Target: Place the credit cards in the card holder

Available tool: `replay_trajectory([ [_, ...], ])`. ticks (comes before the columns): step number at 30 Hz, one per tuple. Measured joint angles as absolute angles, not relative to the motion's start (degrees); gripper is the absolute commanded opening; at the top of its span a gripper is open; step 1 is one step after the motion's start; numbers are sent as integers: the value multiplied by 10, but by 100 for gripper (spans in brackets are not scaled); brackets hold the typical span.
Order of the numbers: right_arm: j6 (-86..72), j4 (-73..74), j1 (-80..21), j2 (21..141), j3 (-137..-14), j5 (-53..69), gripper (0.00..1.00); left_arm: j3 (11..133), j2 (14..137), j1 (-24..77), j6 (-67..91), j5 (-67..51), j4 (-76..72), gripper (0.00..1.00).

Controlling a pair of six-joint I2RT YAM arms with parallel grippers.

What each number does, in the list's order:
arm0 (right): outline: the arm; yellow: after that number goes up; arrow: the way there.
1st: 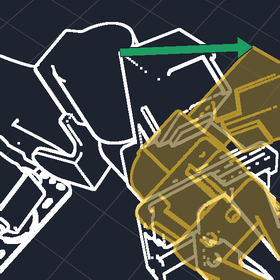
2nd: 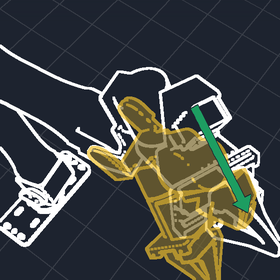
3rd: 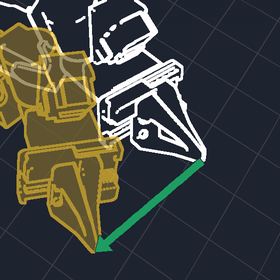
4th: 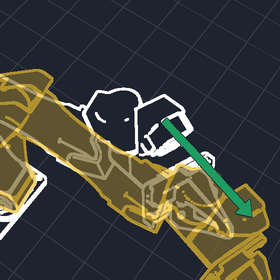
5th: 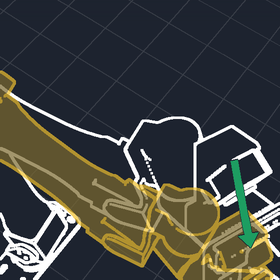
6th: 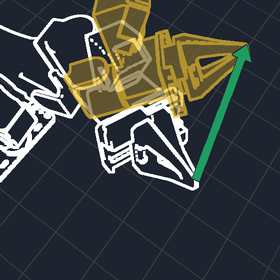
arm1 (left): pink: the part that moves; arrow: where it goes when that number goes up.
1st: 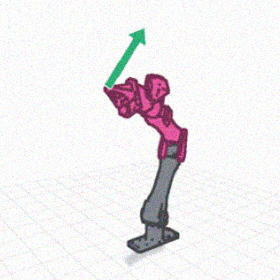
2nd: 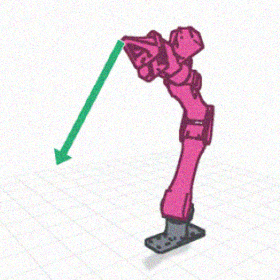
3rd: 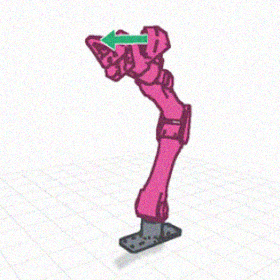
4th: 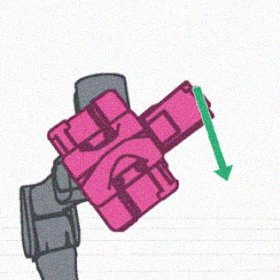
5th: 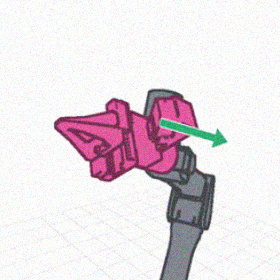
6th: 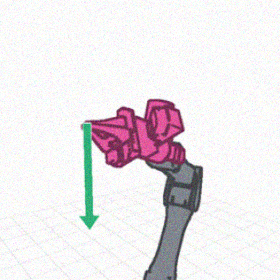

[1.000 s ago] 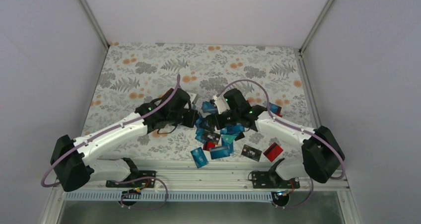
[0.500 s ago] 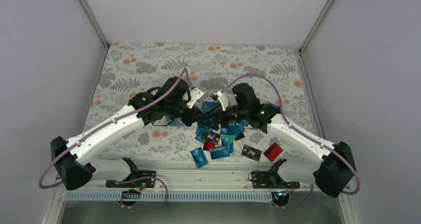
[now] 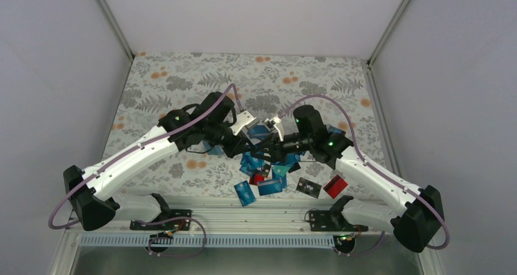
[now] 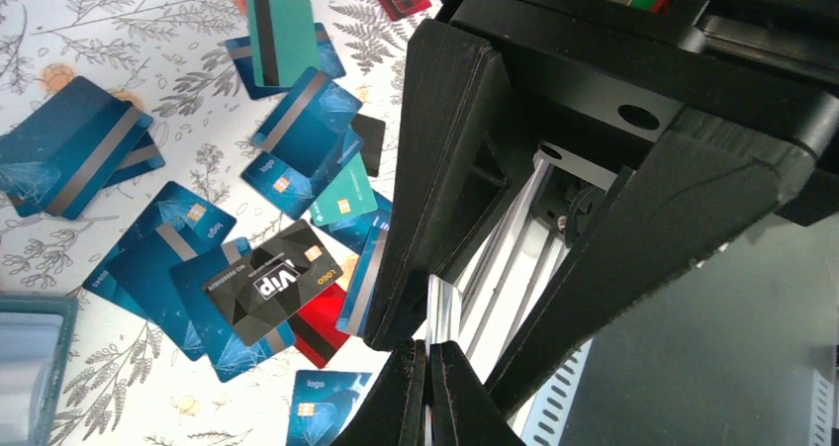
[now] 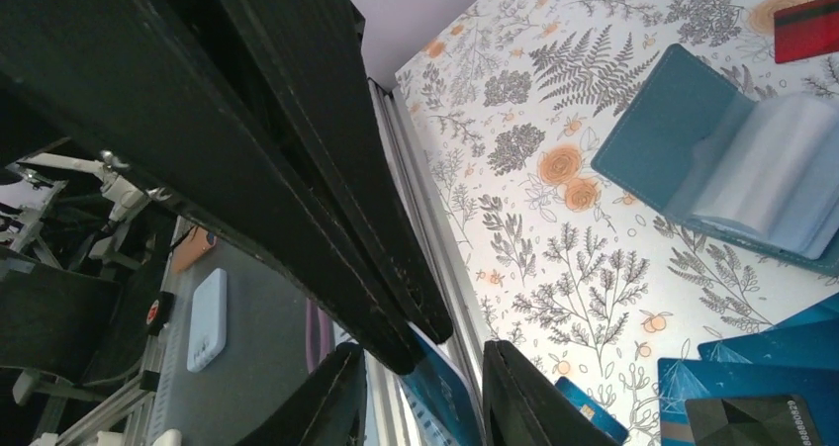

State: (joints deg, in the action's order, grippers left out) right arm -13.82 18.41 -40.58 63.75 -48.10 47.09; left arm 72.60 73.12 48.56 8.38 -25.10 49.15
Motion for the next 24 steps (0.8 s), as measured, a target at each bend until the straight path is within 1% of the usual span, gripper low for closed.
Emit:
replay_trajectory([
  [5,-142,183,-405,618,-472,483,24,736,731,488,77,-263,502,2],
  [11,-150,173,-404,603,-458,500,24,743,731,490,75,-277,510,2],
  [15,-155,168,-404,603,-446,509,19,743,731,490,75,-278,512,2],
  [18,-163,163,-404,600,-435,512,13,743,731,490,75,-278,512,2],
  [20,-166,162,-404,598,-431,513,6,743,731,490,75,-277,512,2],
  [21,-168,161,-404,598,-430,512,5,743,731,490,75,-277,512,2],
  [24,-174,157,-404,595,-427,512,4,743,731,490,75,-274,512,3],
])
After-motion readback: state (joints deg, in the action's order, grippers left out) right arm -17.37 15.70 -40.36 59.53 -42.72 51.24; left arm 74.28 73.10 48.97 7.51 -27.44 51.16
